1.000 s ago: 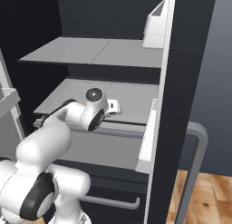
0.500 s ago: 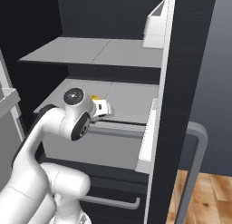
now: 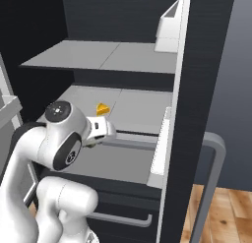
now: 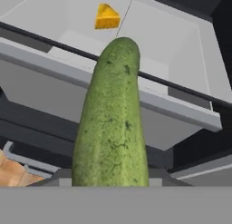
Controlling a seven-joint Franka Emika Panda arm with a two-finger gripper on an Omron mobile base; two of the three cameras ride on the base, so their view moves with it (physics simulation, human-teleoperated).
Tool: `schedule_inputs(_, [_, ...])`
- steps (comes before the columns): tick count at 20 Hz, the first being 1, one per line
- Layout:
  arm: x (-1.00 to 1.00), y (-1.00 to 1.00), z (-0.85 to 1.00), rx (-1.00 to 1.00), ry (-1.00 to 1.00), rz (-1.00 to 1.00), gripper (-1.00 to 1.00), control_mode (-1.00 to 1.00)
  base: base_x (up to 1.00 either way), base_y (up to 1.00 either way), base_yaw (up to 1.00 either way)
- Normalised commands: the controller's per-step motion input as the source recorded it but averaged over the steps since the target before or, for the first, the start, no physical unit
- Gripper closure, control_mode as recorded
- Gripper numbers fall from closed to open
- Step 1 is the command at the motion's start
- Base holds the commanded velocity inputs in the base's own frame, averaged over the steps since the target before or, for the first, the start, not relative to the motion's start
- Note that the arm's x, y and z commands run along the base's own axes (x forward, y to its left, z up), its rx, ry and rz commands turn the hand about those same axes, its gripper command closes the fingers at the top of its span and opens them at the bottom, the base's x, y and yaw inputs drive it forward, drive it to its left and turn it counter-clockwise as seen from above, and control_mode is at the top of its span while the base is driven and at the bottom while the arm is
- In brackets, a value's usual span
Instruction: Take the cheese, chicken drumstick, and cucumber from the fridge and place them on the plate on the dining counter to create an appetizer plate.
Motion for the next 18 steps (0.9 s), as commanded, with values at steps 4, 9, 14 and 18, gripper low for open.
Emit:
schedule_inputs(4, [-0.21,0.0,0.06,0.0,0.02,0.0,1.0,1.0,-0.75,-0.01,0.02])
schedule_inputs(9, [0.0,0.0,0.0,0.0,0.0,0.0,1.0,1.0,-1.0,0.0,0.01])
schedule_inputs(14, [0.0,0.0,0.0,0.0,0.0,0.0,1.0,1.0,-1.0,0.02,0.03])
schedule_inputs(18, [0.0,0.0,0.0,0.0,0.0,0.0,1.0,1.0,-1.0,0.06,0.07])
